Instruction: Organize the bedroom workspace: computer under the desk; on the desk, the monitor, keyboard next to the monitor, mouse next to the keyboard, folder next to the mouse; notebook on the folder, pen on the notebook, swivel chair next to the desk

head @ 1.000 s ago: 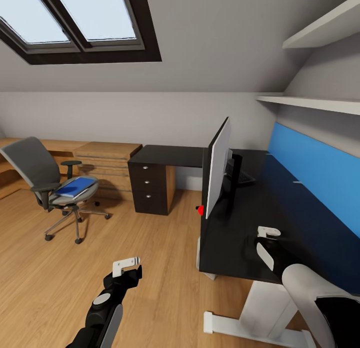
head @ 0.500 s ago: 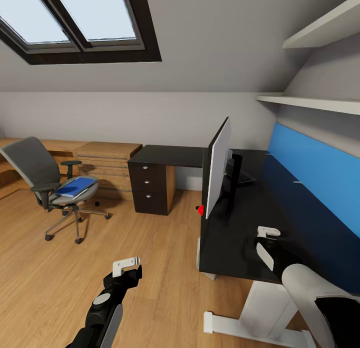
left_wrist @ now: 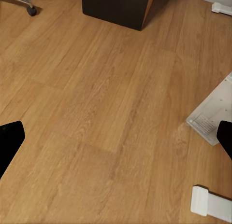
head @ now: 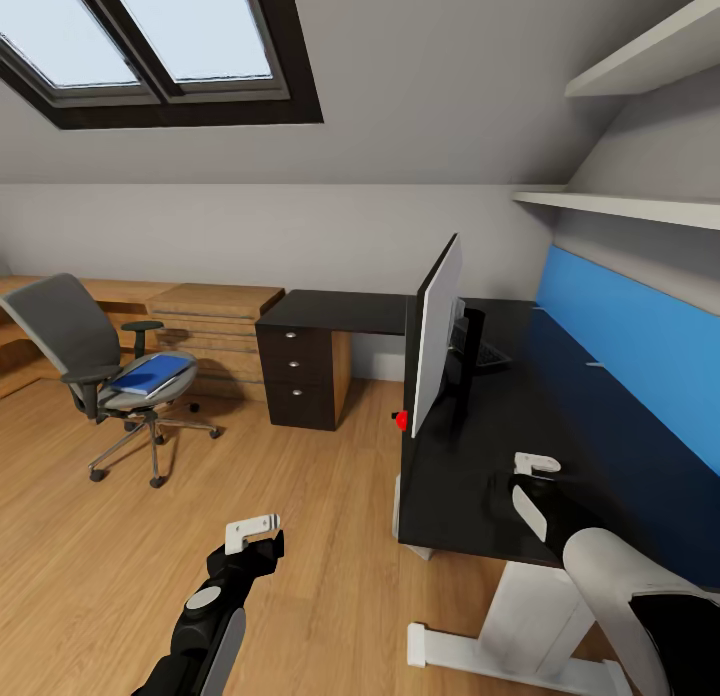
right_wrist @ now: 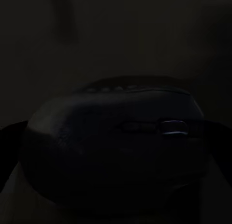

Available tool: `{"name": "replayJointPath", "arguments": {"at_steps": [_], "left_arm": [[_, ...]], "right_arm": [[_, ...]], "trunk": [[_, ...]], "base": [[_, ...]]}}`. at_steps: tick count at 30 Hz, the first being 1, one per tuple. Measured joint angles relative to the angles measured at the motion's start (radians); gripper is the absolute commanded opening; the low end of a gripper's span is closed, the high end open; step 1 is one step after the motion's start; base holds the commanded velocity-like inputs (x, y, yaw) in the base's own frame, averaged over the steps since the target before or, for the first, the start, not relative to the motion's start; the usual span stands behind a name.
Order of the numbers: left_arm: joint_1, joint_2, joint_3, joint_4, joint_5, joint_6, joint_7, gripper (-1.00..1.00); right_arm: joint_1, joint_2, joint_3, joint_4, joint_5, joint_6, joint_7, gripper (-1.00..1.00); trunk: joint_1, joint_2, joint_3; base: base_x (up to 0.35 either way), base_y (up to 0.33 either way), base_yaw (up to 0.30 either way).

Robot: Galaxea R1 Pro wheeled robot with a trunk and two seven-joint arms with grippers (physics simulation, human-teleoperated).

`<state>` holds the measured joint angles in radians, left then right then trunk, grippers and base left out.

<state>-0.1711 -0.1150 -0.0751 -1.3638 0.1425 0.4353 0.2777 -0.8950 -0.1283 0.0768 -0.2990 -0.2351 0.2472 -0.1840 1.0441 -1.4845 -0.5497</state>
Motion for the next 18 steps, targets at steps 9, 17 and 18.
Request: {"name": "replayJointPath", "arguments": {"at_steps": [9, 17, 18], "left_arm": [[0.000, 0.000, 0.002, -0.001, -0.003, -0.001, 0.003, 1.00], [0.000, 0.001, 0.004, -0.001, -0.002, -0.001, 0.003, 1.00], [0.000, 0.001, 0.004, 0.000, -0.001, -0.001, 0.003, 1.00]], "right_arm": [[0.002, 0.001, 0.002, -0.113, 0.000, 0.014, -0.005, -1.00], [0.005, 0.034, 0.005, -0.123, 0.001, 0.012, -0.010, -1.00], [0.005, 0.049, 0.005, -0.128, 0.002, 0.011, -0.011, -1.00]], "trunk": [[-0.026, 0.049, 0.022], [-0.057, 0.105, 0.047], [-0.061, 0.112, 0.050]], "base": [[-0.053, 0.000, 0.000], [-0.320, 0.099, 0.000], [-0.333, 0.161, 0.000]]}}
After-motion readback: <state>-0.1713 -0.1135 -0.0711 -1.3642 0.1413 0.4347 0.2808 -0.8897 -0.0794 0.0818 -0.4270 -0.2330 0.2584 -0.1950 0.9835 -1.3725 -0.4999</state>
